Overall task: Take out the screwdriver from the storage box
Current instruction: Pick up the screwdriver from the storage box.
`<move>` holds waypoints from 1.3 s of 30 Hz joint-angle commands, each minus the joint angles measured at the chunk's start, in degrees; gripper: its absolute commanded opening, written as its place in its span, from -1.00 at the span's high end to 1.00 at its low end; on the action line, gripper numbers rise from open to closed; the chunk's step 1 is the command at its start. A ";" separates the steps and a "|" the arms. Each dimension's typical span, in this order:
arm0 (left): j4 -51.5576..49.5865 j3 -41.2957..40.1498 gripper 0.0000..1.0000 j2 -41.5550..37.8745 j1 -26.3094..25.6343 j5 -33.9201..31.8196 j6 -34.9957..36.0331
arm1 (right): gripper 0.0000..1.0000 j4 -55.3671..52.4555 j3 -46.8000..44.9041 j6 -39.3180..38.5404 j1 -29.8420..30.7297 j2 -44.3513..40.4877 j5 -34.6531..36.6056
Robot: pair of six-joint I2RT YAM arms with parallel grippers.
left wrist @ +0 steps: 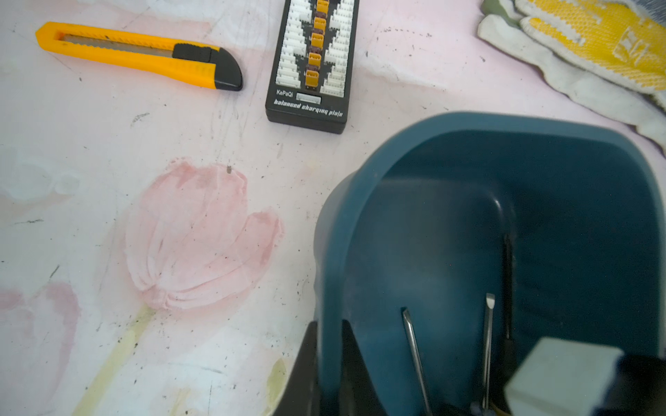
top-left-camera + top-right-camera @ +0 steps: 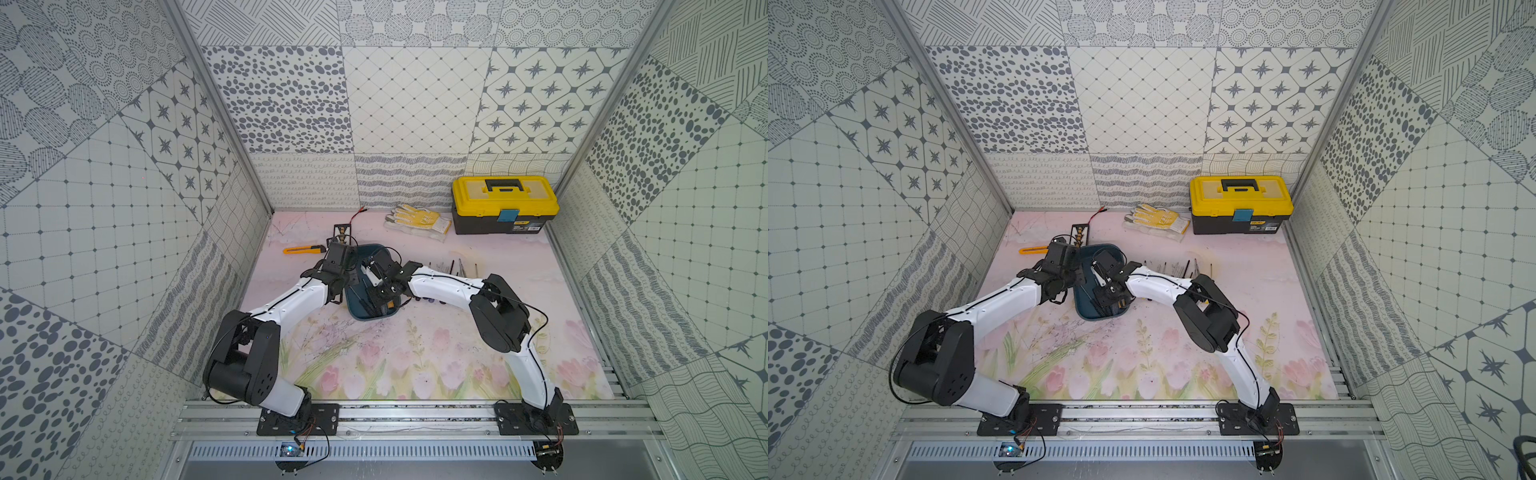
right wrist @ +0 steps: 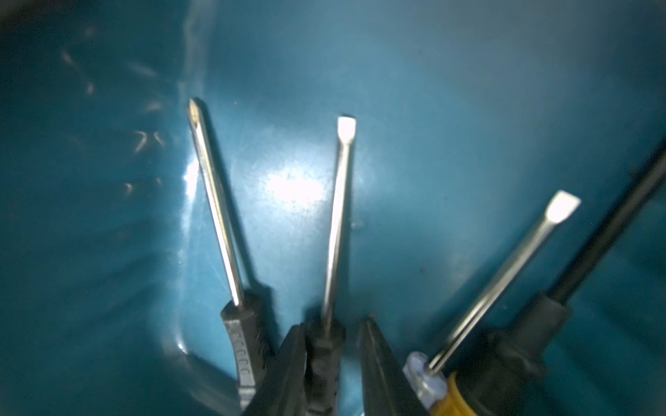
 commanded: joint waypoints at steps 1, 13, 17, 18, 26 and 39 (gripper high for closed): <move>3.51 0.78 1.00 -0.24 -0.18 1.16 -0.14 | 0.48 -1.60 1.57 0.64 0.39 2.72 0.45; 2.71 1.10 1.00 0.21 -0.16 -0.08 -0.56 | 0.91 -1.56 1.34 0.01 0.40 0.65 1.15; 2.49 1.18 1.00 0.21 -0.16 -0.44 -0.64 | 1.00 0.85 -0.24 0.57 0.39 -0.95 1.44; 2.43 1.20 1.00 0.26 -0.17 -0.53 -0.66 | 1.00 2.15 -1.23 0.84 0.32 -1.60 1.58; 1.27 1.62 1.00 0.65 -0.13 -1.74 -0.48 | 1.00 7.47 -3.46 1.77 0.04 -5.41 1.06; 0.40 1.96 1.00 1.29 -0.09 -3.68 -1.27 | 1.00 14.46 -9.47 1.10 -2.26 -17.44 4.65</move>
